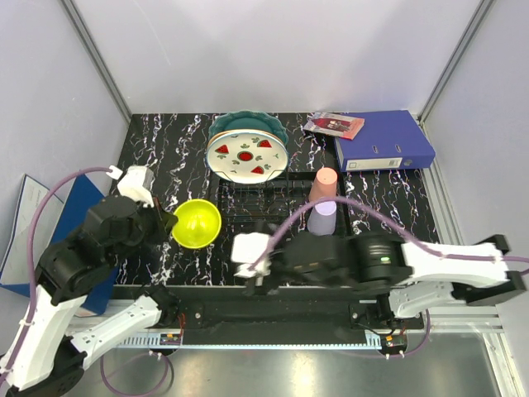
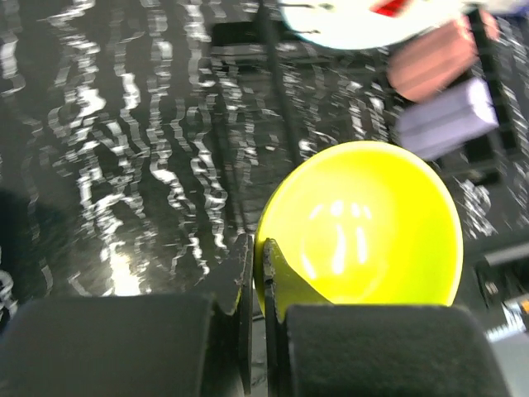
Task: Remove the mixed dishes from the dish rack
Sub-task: Place the bowl at the center of the board.
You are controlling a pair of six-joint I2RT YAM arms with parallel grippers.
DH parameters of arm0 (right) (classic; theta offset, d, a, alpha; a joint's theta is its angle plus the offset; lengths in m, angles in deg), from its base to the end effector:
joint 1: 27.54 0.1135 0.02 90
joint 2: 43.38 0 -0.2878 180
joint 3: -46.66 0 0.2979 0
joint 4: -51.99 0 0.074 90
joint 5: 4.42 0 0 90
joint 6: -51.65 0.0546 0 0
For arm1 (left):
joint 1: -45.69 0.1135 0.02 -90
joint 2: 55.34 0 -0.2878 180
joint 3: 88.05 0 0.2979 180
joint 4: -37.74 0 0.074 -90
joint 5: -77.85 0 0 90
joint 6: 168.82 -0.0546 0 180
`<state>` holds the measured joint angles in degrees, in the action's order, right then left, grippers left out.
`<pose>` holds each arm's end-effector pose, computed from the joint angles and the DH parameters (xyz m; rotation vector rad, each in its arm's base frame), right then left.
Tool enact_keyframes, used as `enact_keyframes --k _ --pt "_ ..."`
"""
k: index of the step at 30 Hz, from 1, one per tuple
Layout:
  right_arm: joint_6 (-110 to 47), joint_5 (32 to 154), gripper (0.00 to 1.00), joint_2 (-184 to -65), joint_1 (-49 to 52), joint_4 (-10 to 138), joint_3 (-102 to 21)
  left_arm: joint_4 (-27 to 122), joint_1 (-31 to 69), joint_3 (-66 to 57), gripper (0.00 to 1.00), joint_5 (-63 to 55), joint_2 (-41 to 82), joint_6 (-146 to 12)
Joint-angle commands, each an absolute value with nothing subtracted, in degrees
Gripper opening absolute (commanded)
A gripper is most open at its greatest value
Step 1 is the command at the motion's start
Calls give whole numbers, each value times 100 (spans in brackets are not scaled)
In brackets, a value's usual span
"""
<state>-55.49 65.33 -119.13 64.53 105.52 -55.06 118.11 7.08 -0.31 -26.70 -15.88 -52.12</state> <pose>0.0070 0.3285 0.4650 -1.5344 1.3610 0.4627 0.0894 -0.0539 0.4514 0.0714 2.1367 -0.4074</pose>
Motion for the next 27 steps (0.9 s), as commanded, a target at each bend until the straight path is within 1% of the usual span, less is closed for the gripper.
enact_keyframes --k 1,2,6,12,14,15,21,24,27 --pt "-4881 6589 81 -10888 6448 9413 -4874 11887 728 276 0 -3780 -1220 -4640" --pt "-4776 6607 82 -10564 6448 9289 -4750 11940 728 302 0 -3912 -1167 -4578" --pt "-4591 6633 83 -9920 6448 8822 -4240 12028 755 574 0 -4623 -658 -4393" --pt "-4555 6677 84 -9349 6448 8374 -3651 11818 1219 1285 0 -4661 150 -4498" --pt "-4590 6668 85 -9156 6448 8198 -3466 11669 1772 1514 0 -4433 345 -4726" --pt "-4599 6668 85 -9085 6440 8145 -3405 11607 2262 1698 0 -4145 468 -4796" --pt "-4696 6475 86 -8610 6440 7776 -2983 11027 3862 1850 0 -3528 1417 -4833" --pt "-4696 6273 87 -8487 6440 7775 -2868 10597 4435 1684 0 -3247 2040 -4552" --pt "-4652 6010 87 -8390 6431 7767 -2771 10201 4569 1787 0 -3018 2831 -4209"
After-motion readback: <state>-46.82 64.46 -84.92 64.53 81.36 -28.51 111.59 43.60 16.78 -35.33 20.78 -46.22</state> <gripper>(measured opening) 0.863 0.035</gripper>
